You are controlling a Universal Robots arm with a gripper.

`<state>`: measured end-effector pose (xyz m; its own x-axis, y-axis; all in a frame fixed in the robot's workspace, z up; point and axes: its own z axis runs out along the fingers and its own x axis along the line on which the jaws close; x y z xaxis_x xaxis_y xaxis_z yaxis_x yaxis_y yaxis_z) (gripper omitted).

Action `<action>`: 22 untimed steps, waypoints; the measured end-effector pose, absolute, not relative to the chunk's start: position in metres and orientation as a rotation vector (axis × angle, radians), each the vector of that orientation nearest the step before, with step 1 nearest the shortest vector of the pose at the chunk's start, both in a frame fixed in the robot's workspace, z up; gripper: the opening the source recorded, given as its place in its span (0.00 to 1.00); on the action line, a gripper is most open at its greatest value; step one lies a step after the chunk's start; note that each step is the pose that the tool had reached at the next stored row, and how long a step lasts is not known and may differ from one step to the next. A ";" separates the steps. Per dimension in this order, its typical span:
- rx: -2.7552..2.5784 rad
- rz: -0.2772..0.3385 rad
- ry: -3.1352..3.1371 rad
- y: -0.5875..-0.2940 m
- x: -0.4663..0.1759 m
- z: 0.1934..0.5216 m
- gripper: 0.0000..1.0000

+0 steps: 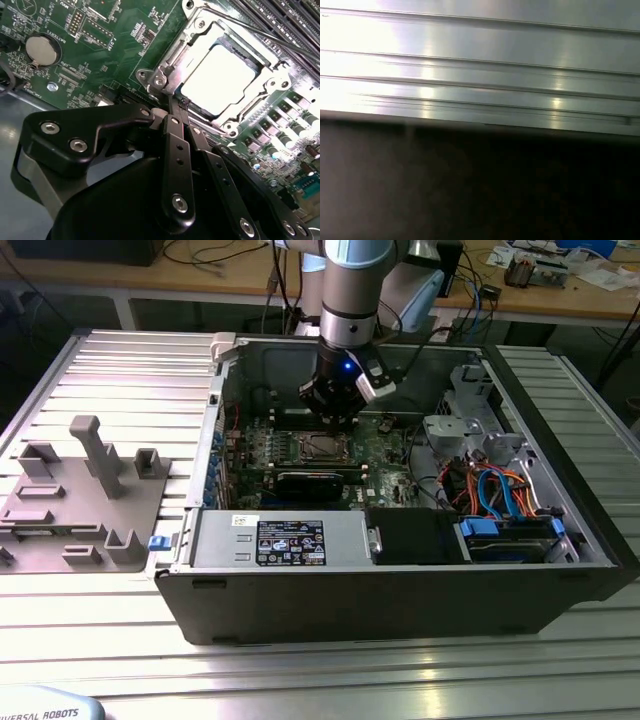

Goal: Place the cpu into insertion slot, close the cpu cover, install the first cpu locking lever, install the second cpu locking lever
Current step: 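Install the first cpu locking lever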

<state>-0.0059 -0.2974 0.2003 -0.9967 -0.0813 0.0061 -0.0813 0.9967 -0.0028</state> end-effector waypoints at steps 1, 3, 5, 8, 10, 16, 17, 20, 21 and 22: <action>0.128 0.004 -3.133 -0.297 -0.005 0.200 0.11; 0.129 0.005 -3.134 -0.297 -0.004 0.200 0.11; 0.129 0.005 -3.134 -0.297 -0.004 0.200 0.11; 0.129 0.005 -3.135 -0.302 -0.004 0.214 0.11; 0.127 0.009 -3.135 -0.336 -0.004 0.216 0.11; 0.127 0.009 -3.135 -0.336 -0.004 0.246 0.11; 0.127 0.009 -3.135 -0.336 -0.004 0.248 0.11; 0.127 0.008 -3.135 -0.336 -0.004 0.249 0.11; 0.127 0.008 -3.135 -0.336 -0.004 0.249 0.11; 0.127 0.008 -3.135 -0.336 -0.004 0.249 0.11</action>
<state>-0.0041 -0.3358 0.2487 -0.9967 -0.0806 0.0038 -0.0807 0.9967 -0.0052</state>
